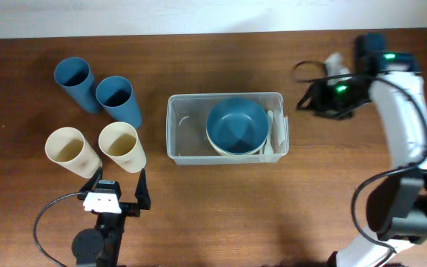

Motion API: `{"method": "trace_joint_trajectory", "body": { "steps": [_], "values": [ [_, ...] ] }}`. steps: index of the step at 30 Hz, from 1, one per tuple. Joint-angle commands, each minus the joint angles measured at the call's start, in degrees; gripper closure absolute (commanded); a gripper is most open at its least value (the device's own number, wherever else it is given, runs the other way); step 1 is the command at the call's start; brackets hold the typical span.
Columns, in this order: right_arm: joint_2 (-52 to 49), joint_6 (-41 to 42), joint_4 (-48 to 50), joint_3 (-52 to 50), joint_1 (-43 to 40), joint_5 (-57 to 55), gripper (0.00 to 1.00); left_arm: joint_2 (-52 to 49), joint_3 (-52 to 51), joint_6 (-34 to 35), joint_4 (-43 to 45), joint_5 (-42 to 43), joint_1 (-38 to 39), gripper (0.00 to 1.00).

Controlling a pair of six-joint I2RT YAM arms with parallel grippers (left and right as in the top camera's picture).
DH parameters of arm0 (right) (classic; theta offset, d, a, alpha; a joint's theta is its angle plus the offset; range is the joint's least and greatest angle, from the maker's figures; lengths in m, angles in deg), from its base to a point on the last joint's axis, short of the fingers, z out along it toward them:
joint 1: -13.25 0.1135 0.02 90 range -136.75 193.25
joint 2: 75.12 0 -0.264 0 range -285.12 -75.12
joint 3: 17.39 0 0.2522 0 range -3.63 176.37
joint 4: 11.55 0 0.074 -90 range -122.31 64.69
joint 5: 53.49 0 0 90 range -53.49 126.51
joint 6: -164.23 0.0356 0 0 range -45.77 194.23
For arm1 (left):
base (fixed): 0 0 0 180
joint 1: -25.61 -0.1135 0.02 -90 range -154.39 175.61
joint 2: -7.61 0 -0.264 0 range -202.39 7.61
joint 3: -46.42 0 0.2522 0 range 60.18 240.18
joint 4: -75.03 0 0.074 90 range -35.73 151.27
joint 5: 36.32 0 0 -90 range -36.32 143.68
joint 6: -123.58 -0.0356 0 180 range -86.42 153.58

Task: Pack container
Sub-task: 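Release the spoon and retract the right arm to the right, then raise the left arm and reach toward the right beige cup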

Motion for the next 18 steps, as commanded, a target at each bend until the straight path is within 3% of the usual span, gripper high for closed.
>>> {"method": "trace_joint_trajectory", "body": {
  "steps": [1,2,3,11,18],
  "values": [
    [1.36,5.81,-0.94,1.29,-5.88,-6.36,0.18,0.44,-0.33,-1.09,-0.07,0.61,-0.33,0.00],
    [1.31,7.45,-1.09,1.20,-7.39,-8.63,0.06,0.44,-0.33,-1.09,-0.07,0.61,-0.33,0.00],
    [1.31,9.73,-1.31,1.09,-9.38,-11.52,0.01,0.44,-0.33,-1.09,-0.07,0.61,-0.33,0.00],
    [1.31,12.76,-2.47,1.09,-19.52,-15.34,0.01,0.44,-0.33,-1.09,-0.07,0.61,-0.33,0.00],
    [1.31,12.76,-3.04,1.09,-21.55,-15.30,0.01,0.44,-0.33,-1.11,0.02,0.59,-0.33,0.00]
  ]
}}
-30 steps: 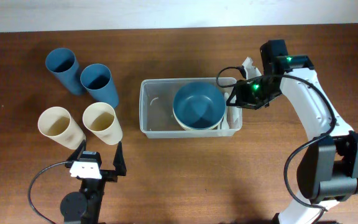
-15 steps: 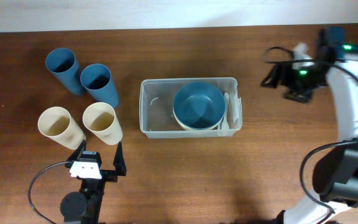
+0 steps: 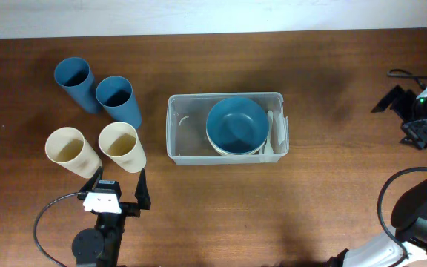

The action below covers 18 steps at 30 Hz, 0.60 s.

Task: Pack container
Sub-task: 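Raise the left arm and reach toward the right beige cup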

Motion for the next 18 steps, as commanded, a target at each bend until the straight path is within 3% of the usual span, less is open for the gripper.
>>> {"method": "trace_joint_trajectory", "body": {
  "steps": [1,7,13,18],
  "values": [
    [1.05,0.59,0.00,0.55,-0.20,-0.96,0.01,0.44,-0.33,-1.14,0.04,0.50,-0.33,0.00],
    [1.05,0.59,-0.02,0.55,-0.20,-0.98,0.01,0.44,-0.31,-1.07,1.31,4.68,-0.28,0.00],
    [1.05,0.59,-0.02,0.55,-0.20,-0.98,0.01,0.33,4.20,-0.74,13.11,13.00,-0.28,0.00],
    [1.05,0.59,0.00,0.55,-0.20,-0.98,0.01,-6.78,20.87,-0.76,1.16,12.57,-0.28,0.00]
  ]
}}
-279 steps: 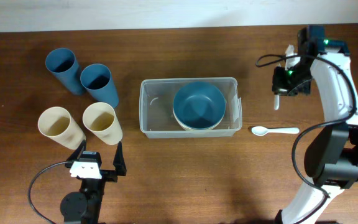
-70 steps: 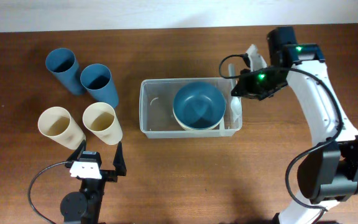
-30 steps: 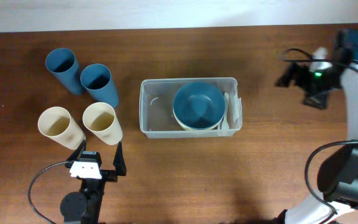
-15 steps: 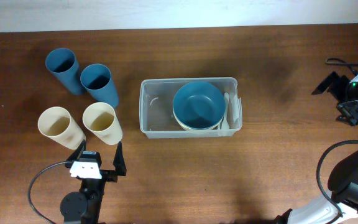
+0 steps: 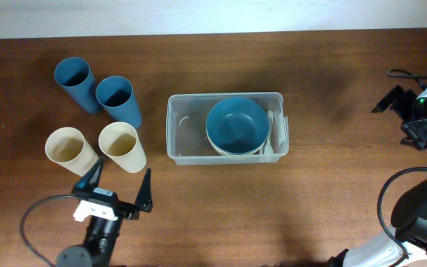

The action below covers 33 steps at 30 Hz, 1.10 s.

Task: Pack container
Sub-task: 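Raise the left arm and reach toward the right beige cup, then close the left gripper on the beige cup's rim and lift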

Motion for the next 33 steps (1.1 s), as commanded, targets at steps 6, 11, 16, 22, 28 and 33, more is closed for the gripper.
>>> {"method": "trace_joint_trajectory", "body": {
  "steps": [6,11,16,22,28,33],
  "values": [
    [1.05,0.48,0.04,0.55,-0.15,-0.96,0.01,-26.45,33.31,-1.60,-19.56,3.04,-0.31,0.00],
    [1.05,0.48,0.02,0.55,-0.15,-0.96,0.01,-45.99,55.12,-3.52,-41.75,4.17,-0.31,0.00],
    [1.05,0.48,0.02,0.55,-0.15,-0.96,0.01,-59.28,64.50,-4.59,-55.10,4.35,-0.28,0.00],
    [1.05,0.48,0.02,0.55,-0.15,-0.96,0.01,-69.88,64.48,-4.61,-61.16,5.29,-0.28,0.00],
    [1.05,0.48,0.04,0.55,-0.15,-0.94,0.01,-77.24,64.48,-4.61,-63.95,5.25,-0.28,0.00],
    [1.05,0.48,0.04,0.55,-0.15,-0.96,0.01,-80.26,64.46,-4.63,-65.85,4.55,1.31,0.05]
  ]
}}
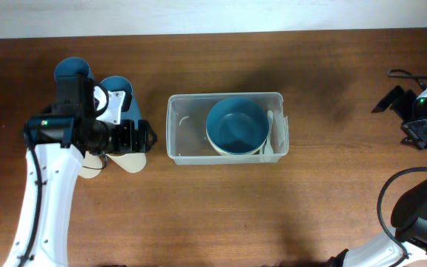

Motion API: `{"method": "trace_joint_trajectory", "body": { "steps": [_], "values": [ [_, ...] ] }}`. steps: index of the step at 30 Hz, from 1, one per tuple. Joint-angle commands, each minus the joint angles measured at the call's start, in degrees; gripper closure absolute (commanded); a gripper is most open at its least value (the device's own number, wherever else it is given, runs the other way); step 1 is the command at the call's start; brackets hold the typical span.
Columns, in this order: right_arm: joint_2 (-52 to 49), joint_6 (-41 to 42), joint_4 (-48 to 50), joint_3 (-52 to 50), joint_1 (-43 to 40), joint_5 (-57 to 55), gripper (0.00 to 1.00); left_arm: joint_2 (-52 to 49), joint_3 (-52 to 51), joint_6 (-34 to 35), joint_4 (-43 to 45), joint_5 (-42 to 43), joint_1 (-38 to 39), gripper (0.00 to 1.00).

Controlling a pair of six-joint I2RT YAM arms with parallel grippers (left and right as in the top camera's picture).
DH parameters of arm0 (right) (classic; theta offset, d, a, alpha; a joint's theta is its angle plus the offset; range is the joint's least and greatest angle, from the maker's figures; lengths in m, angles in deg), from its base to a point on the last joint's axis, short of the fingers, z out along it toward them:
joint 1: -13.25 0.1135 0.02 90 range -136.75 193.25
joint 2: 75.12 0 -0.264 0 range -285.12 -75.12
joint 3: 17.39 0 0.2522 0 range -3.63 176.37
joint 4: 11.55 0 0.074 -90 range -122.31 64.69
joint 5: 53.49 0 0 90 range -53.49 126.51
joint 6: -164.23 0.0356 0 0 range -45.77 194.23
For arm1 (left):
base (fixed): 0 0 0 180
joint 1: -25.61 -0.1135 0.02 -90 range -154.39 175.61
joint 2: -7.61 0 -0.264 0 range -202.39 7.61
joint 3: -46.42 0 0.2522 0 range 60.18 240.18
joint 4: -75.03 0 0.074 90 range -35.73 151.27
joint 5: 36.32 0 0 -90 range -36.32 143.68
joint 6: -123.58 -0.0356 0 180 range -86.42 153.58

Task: Pack container
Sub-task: 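Close the left gripper on the beige cup's rim and lift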

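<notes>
A clear plastic container [180, 104] stands mid-table. Inside it a blue bowl [236, 124] is stacked on a cream bowl, with a white utensil [273, 137] along the right wall. At the left are two blue cups [69, 68] [121, 84] and two cream cups [130, 162] [89, 170], all partly covered by my left arm. My left gripper [141, 138] hovers open over the right cream cup, and whether it touches the cup is hidden. My right gripper [400, 119] is open at the table's right edge, holding nothing.
The brown wooden table [221, 215] ends at a pale wall along the back. Cables trail from the right arm at the far right edge.
My left arm has moved from the front edge up over the cups, its gripper now above the right cream cup. The right arm, container and cups are unchanged.
At first my right gripper was close to the container's right end and the left arm rested at the front edge. Then the right gripper stood at the table's right edge and stayed there. The left arm shifted slightly, and now reaches over the cups.
</notes>
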Motion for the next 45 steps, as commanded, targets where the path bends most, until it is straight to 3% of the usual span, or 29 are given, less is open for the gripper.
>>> {"method": "trace_joint_trajectory", "body": {
  "steps": [1,7,16,21,25,29,38,45],
  "values": [
    [1.05,0.48,0.00,0.55,-0.15,-0.72,0.01,-1.42,0.87,-0.90,-0.92,-0.61,1.77,0.05],
    [1.05,0.48,0.02,0.55,-0.15,-0.74,0.01,-5.09,0.83,-0.79,-1.22,-9.03,6.12,0.11],
    [1.05,0.48,0.00,0.55,-0.15,-0.72,0.01,-10.78,0.83,3.21,-0.94,-16.13,6.97,0.11],
    [1.05,0.48,0.02,0.55,-0.15,-0.74,0.01,-11.39,0.83,3.39,-0.48,-16.17,6.97,0.31],
    [1.05,0.48,0.02,0.55,-0.15,-0.74,0.01,-11.39,0.83,4.55,-0.22,-16.37,6.97,0.74],
    [1.05,0.48,0.02,0.55,-0.15,-0.74,0.01,-11.39,0.83,5.01,-0.20,-16.35,6.97,0.96],
    [1.05,0.48,0.00,0.55,-0.15,-0.74,0.01,-11.37,1.14,6.54,-0.48,-15.78,6.99,0.99],
    [1.05,0.48,0.02,0.55,-0.15,-0.74,0.01,-11.30,6.69,6.51,-5.60,-14.84,7.98,0.99]
  ]
}}
